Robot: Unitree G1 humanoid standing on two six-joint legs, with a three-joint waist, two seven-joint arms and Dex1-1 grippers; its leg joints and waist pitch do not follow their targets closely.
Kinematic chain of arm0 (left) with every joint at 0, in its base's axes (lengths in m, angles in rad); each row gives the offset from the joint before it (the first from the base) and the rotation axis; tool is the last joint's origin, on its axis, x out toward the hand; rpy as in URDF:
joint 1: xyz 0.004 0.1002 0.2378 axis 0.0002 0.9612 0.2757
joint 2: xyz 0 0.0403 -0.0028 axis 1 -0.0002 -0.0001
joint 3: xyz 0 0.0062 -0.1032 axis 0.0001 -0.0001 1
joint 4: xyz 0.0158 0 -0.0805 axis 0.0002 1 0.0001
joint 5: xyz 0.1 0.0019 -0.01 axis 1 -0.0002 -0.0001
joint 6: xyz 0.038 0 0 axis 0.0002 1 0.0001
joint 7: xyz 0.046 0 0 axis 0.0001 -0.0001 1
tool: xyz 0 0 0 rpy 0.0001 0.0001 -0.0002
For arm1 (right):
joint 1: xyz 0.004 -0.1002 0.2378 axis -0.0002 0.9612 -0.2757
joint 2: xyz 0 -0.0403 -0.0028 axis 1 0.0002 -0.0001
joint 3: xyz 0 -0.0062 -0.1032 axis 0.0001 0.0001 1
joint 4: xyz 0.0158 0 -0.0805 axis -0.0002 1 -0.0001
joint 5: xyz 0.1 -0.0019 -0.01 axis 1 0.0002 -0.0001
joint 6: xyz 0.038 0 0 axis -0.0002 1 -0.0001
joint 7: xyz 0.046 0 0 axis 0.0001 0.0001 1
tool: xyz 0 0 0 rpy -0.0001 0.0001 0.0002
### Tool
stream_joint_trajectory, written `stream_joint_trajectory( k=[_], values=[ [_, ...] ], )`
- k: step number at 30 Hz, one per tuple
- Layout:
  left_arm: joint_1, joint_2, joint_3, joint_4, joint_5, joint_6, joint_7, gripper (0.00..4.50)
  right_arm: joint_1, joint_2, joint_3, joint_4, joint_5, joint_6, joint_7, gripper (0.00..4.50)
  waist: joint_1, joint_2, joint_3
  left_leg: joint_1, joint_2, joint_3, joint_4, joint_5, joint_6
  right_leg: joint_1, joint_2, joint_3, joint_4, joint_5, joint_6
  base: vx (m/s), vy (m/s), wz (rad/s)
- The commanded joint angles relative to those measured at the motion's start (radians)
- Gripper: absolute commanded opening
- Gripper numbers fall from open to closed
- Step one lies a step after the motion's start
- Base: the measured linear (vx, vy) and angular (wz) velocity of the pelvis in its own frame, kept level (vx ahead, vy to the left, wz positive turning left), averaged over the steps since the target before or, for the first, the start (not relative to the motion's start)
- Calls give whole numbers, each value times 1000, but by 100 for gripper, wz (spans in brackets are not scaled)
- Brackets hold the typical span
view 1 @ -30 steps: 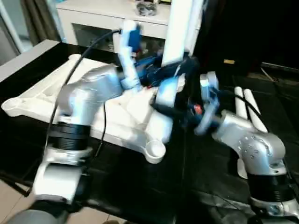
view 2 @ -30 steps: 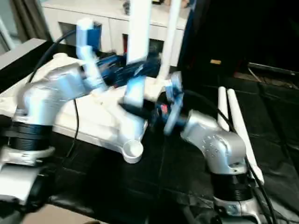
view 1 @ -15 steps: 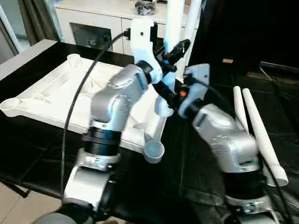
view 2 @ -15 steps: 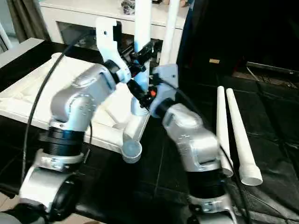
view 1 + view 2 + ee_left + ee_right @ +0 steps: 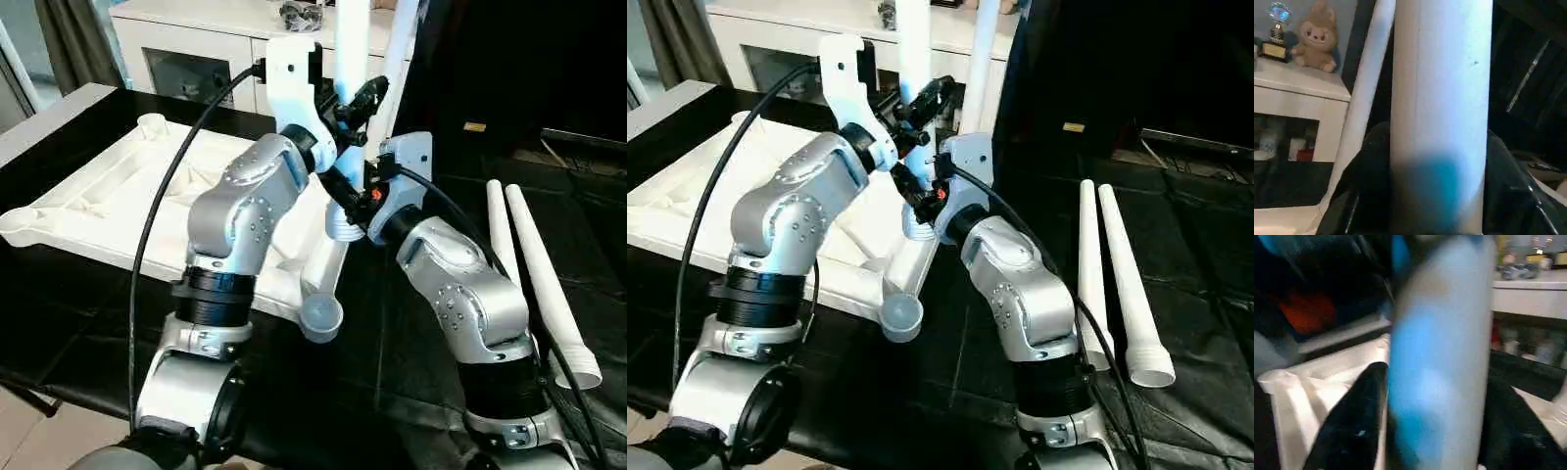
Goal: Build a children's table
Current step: Pick table leg
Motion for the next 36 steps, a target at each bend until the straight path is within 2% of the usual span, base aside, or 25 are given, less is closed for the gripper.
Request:
stream_joint_trajectory(
  k=[1, 2, 3, 5, 7, 11, 12, 14, 15, 17, 19, 22, 25, 26, 28, 32, 36],
  values=[
    [-23, 37, -18, 9, -29, 21, -83, 187, -30, -37, -29, -28, 75, 38, 81, 294, 1, 0, -70, -1, 19, -5, -63, -66, 25, 68, -81, 63, -70, -241, -18, 0, 0, 0],
    [-23, 39, -18, 9, -29, 21, -87, 186, -30, -40, -30, -29, 78, 41, 85, 303, 0, 2, -70, -2, 20, -5, -63, -63, 27, 69, -80, 64, -68, -225, -24, 0, 0, 0],
    [-25, 51, -18, 9, -34, 23, -105, 186, -31, -56, -35, -35, 99, 62, 110, 307, -1, -5, -69, -2, 20, -4, -62, -61, 27, 69, -78, 64, -68, -219, -25, 0, 0, 0],
    [-35, 103, -18, 6, -71, 47, -214, 186, -31, -132, -57, -48, 161, 144, 197, 312, 3, -5, -71, -2, 20, -3, -61, -38, 36, 71, -80, 66, -63, -197, -40, 0, 0, 0],
    [-41, 124, -11, 2, -98, 71, -259, 186, -32, -170, -64, -50, 189, 183, 243, 336, 5, -3, -71, -3, 21, -3, -60, -27, 36, 71, -81, 67, -59, -180, -59, 0, 0, 0],
    [-50, 153, -5, -10, -135, 112, -317, 186, -39, -229, -64, -44, 216, 235, 312, 349, 9, -9, -71, -4, 20, -1, -59, -31, 33, 74, -86, 66, -61, -210, -78, 0, 0, 0],
    [-51, 161, -7, -18, -149, 127, -339, 186, -42, -240, -61, -41, 223, 240, 329, 350, 8, -12, -70, -6, 20, 0, -58, -32, 33, 74, -85, 66, -63, -223, -76, 0, 0, 0],
    [-51, 168, -13, -31, -163, 145, -364, 186, -45, -249, -60, -37, 237, 254, 348, 350, 9, -10, -70, -5, 21, 0, -59, -30, 34, 74, -87, 66, -62, -231, -78, 0, 0, 0],
    [-52, 175, -20, -43, -182, 160, -390, 186, -50, -258, -58, -35, 261, 271, 368, 350, 7, -14, -70, -7, 20, 0, -58, -25, 35, 74, -85, 65, -63, -232, -77, 0, 0, 0],
    [-53, 178, -26, -69, -225, 194, -433, 186, -57, -269, -57, -31, 300, 302, 398, 350, 8, -13, -71, -6, 22, 1, -57, -21, 38, 73, -86, 65, -62, -232, -84, 0, 0, 0],
    [-51, 183, -36, -82, -238, 209, -457, 186, -60, -276, -51, -29, 308, 315, 410, 350, 9, -14, -70, -5, 22, 0, -58, -20, 37, 73, -86, 65, -61, -234, -88, 0, 0, 0],
    [-48, 188, -48, -94, -245, 220, -479, 186, -63, -284, -50, -27, 325, 335, 436, 350, 8, -17, -69, -7, 21, 1, -58, -23, 33, 74, -85, 65, -64, -253, -75, 0, 0, 0],
    [-47, 192, -56, -103, -253, 235, -498, 186, -65, -286, -58, -21, 348, 364, 455, 350, 9, -15, -69, -5, 21, 1, -58, -25, 32, 72, -84, 64, -67, -267, -65, 0, 0, 0],
    [-47, 193, -57, -105, -256, 238, -503, 186, -66, -288, -59, -18, 350, 368, 458, 321, 9, -16, -70, -7, 20, 0, -58, -21, 29, 73, -84, 64, -66, -264, -62, 0, 0, 0],
    [-48, 196, -59, -107, -257, 239, -511, 186, -66, -293, -59, -15, 350, 372, 463, 313, 9, -16, -70, -7, 21, 0, -58, -17, 25, 72, -84, 63, -65, -257, -63, 0, 0, 0],
    [-50, 205, -65, -108, -254, 237, -522, 186, -66, -303, -61, -12, 367, 389, 470, 270, 10, -16, -71, -6, 21, 0, -57, -17, 23, 73, -84, 64, -65, -254, -59, 0, 0, 0],
    [-57, 214, -66, -97, -249, 234, -533, 186, -66, -318, -54, -12, 364, 397, 478, 265, 10, -17, -70, -7, 21, 0, -57, -18, 24, 73, -83, 63, -66, -255, -61, 0, 0, 0]
  ],
)
